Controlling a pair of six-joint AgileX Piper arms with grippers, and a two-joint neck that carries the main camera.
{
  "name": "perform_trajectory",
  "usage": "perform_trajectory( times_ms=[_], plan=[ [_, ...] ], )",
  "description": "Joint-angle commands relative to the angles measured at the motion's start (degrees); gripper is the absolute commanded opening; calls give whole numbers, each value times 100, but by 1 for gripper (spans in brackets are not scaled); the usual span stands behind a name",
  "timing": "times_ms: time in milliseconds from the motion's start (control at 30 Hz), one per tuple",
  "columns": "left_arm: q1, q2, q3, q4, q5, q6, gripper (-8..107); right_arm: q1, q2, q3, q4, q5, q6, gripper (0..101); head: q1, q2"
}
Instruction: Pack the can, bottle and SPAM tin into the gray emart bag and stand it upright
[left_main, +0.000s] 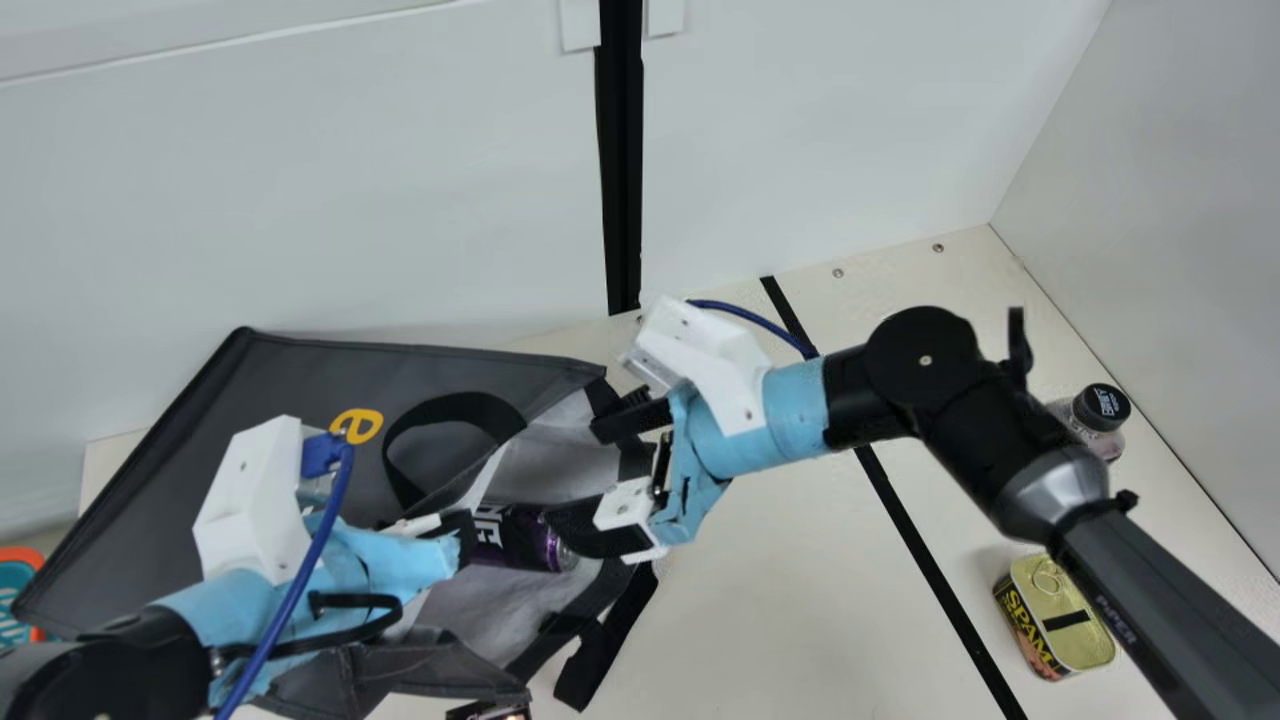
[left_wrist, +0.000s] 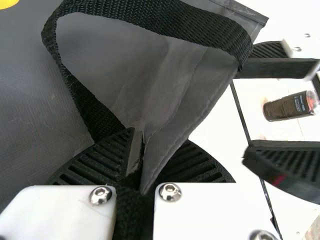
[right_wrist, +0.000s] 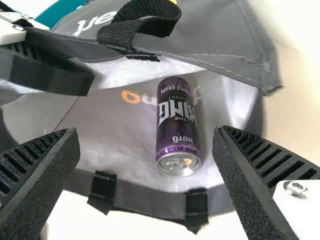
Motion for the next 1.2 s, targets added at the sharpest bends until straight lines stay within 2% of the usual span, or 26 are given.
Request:
perform_trajectory(
  times_ms=[0, 200, 367, 767, 1167],
  plan=[
    [0, 0, 0, 0, 0, 0, -8, -94, -38, -12, 20, 107, -5, 95, -130, -5],
    [0, 0, 0, 0, 0, 0, -8, -333, -230, -69, -34, 272, 51, 95, -130, -5],
    [0, 0, 0, 0, 0, 0, -8, -454, -422, -102, -160, 252, 203, 95, -130, -5],
    [0, 0, 0, 0, 0, 0, -8, -749, -909, -211, -742, -111, 826, 95, -130, -5],
    [0, 0, 0, 0, 0, 0, -8, -1200, -1406, -388, -1579, -440, 1505, 95, -130, -5]
  ],
)
